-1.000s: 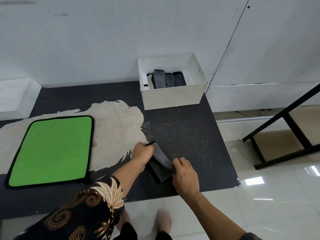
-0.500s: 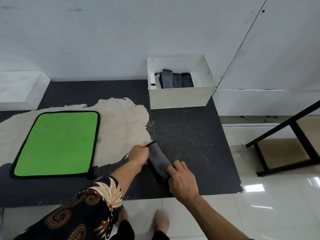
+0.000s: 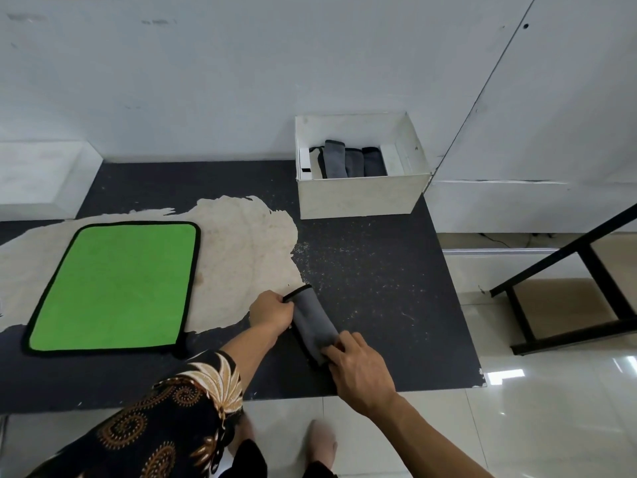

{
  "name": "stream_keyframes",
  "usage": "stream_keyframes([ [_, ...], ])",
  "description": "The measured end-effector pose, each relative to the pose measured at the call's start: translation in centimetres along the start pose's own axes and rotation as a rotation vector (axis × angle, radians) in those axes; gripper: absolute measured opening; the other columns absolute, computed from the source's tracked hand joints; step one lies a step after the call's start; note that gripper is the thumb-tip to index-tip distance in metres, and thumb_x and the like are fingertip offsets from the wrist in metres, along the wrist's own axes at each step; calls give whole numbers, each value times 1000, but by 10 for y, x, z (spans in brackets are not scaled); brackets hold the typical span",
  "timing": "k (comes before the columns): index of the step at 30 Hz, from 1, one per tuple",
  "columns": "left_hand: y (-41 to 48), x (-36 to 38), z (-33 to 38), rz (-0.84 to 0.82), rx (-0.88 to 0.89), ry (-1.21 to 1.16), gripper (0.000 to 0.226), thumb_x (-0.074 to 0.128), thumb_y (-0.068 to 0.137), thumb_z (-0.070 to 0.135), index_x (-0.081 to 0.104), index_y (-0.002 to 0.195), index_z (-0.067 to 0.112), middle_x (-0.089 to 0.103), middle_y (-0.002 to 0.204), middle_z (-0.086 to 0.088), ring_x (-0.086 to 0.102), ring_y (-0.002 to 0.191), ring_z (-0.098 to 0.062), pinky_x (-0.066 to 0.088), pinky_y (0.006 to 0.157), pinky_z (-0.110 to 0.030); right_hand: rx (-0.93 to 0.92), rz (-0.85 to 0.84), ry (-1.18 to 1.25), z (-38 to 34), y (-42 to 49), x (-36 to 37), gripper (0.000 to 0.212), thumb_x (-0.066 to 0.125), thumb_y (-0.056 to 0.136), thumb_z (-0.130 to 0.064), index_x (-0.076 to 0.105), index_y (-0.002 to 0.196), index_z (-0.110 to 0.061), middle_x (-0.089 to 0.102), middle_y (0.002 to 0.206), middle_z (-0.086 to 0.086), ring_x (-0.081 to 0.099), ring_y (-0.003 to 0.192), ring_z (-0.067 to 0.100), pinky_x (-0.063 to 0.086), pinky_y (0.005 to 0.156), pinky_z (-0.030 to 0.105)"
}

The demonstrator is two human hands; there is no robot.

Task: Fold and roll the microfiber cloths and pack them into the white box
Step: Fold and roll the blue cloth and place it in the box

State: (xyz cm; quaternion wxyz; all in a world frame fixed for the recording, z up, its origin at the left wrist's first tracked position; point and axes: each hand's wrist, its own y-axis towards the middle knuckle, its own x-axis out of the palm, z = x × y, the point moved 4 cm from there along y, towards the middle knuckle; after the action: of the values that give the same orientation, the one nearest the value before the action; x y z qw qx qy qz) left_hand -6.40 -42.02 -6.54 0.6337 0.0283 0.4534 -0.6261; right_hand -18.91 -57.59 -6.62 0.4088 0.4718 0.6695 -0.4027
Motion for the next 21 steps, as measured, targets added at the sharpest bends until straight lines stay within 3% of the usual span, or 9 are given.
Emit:
stream_keyframes([
  [3, 2, 1, -3, 25, 26, 47, 19, 66, 89, 26, 57, 74, 22, 71, 77, -7, 69, 80, -25, 55, 77, -34, -15, 38, -22, -3, 4, -8, 30, 44, 99, -35, 64, 120, -29, 50, 109, -3, 44, 91, 15, 45, 71, 26],
  [5, 0, -1, -5, 80, 57, 57, 13, 67, 88, 29, 57, 86, 22, 70, 83, -5, 67, 84, -23, 52, 74, -33, 13, 102, -12, -4, 9, -14, 27, 45, 97, -36, 66, 111, -28, 49, 107, -4, 45, 91, 15, 46, 71, 26],
  [8, -10, -2, -5, 164, 123, 54, 16, 65, 89, 23, 50, 95, 20, 64, 83, 1, 62, 78, -19, 46, 64, -29, -5, 84, 40, -12, 18, -15, 33, 36, 99, -45, 57, 119, -30, 44, 122, -2, 44, 102, 18, 46, 83, 33],
  [12, -17, 4, -5, 124, 251, 116, 14, 65, 89, 18, 53, 92, 23, 61, 85, 6, 62, 84, -17, 50, 73, -31, -11, -53, 73, -20, 18, -10, 46, 23, 102, -54, 57, 127, -34, 38, 130, -3, 37, 113, 18, 38, 92, 36],
  [18, -21, 9, -12, -2, 349, 217, 24, 69, 86, 18, 52, 101, 27, 54, 105, 4, 53, 91, -12, 41, 77, -24, 19, 13, 29, -17, 25, -11, 23, 52, 97, -36, 64, 112, -25, 41, 128, 1, 42, 111, 22, 43, 88, 33],
  [21, -18, 10, -15, -34, 359, 232, 27, 67, 86, 10, 54, 104, 25, 54, 113, -1, 55, 98, -15, 41, 80, -23, 73, -56, -3, -15, 28, -7, 26, 63, 91, -32, 60, 116, -23, 39, 130, 4, 42, 113, 23, 46, 92, 34],
])
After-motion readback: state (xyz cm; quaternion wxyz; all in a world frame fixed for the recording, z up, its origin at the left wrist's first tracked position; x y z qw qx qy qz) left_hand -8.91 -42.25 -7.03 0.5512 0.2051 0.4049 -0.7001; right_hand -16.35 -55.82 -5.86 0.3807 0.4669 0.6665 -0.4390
